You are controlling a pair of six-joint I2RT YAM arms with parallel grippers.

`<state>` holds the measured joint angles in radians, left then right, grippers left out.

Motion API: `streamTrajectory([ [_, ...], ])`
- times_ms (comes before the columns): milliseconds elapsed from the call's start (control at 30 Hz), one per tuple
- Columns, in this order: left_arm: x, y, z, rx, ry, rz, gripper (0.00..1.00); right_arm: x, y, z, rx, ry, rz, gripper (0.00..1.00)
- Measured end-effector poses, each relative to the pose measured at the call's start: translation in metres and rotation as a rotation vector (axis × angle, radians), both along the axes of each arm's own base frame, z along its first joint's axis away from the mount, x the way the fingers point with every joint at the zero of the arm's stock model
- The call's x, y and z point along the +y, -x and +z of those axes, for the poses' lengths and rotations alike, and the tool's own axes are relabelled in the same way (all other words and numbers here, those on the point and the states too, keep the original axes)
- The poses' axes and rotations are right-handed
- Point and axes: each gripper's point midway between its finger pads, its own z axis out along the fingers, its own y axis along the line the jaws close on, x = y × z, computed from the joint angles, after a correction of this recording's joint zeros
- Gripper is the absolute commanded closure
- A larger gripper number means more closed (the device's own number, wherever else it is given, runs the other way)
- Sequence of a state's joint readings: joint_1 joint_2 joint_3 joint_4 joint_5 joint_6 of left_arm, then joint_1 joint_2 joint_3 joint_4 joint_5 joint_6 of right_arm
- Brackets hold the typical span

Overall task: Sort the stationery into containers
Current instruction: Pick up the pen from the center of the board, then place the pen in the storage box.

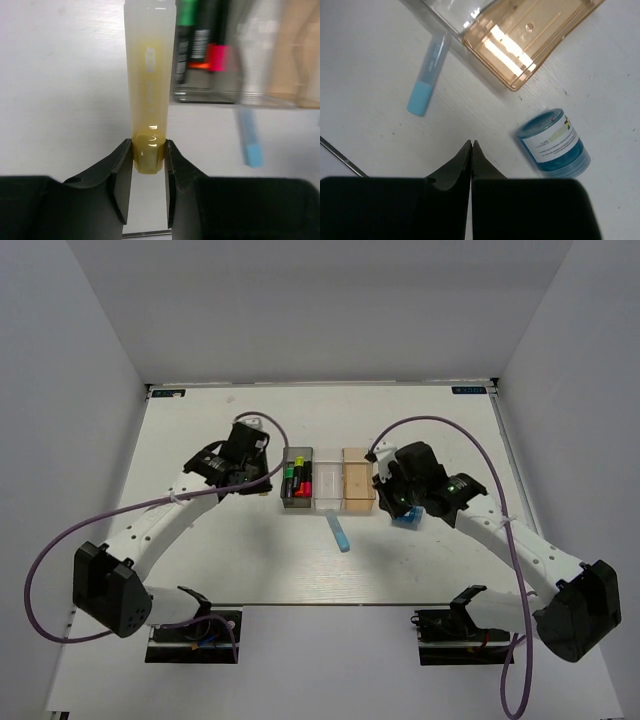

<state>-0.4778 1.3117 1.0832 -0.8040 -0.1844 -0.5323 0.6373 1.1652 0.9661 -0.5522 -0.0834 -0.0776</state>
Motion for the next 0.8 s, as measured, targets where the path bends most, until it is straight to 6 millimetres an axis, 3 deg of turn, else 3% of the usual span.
streamTrajectory([
  [33, -0.013, -0.004, 0.012, -0.029, 0.018, -0.029, 1.00, -0.004, 0.001, -0.008, 0.010, 0.023, 0.001, 1.00],
  [67, -0.030, -0.007, 0.023, -0.053, 0.036, -0.067, 1.00, -0.008, 0.004, -0.017, 0.022, 0.045, 0.005, 0.88],
  [100, -0.047, -0.011, 0.030, -0.065, 0.051, -0.102, 1.00, -0.012, 0.006, -0.023, 0.033, 0.062, 0.010, 0.63],
  [167, -0.076, -0.020, 0.038, -0.077, 0.075, -0.151, 1.00, -0.018, 0.010, -0.031, 0.046, 0.083, 0.013, 0.53],
  [333, -0.141, -0.047, 0.016, -0.023, 0.089, -0.224, 1.00, -0.025, 0.013, -0.024, 0.004, 0.064, 0.011, 0.51],
  [433, -0.164, -0.059, -0.011, 0.035, 0.070, -0.234, 1.00, -0.026, 0.009, -0.016, -0.021, 0.042, -0.003, 0.52],
  [567, -0.181, -0.072, -0.034, 0.072, 0.056, -0.229, 0.95, -0.027, 0.008, -0.019, -0.004, 0.035, -0.015, 0.52],
  [633, -0.182, -0.072, -0.043, 0.087, 0.047, -0.226, 0.76, -0.027, 0.007, -0.020, 0.008, 0.031, -0.023, 0.49],
  [667, -0.181, -0.071, -0.045, 0.094, 0.043, -0.223, 0.61, -0.027, 0.007, -0.021, 0.014, 0.029, -0.027, 0.49],
  [767, -0.180, -0.070, -0.047, 0.101, 0.040, -0.215, 0.40, -0.027, 0.007, -0.025, 0.030, 0.032, -0.032, 0.46],
  [800, -0.180, -0.070, -0.048, 0.101, 0.038, -0.215, 0.38, -0.027, 0.007, -0.026, 0.037, 0.031, -0.031, 0.46],
])
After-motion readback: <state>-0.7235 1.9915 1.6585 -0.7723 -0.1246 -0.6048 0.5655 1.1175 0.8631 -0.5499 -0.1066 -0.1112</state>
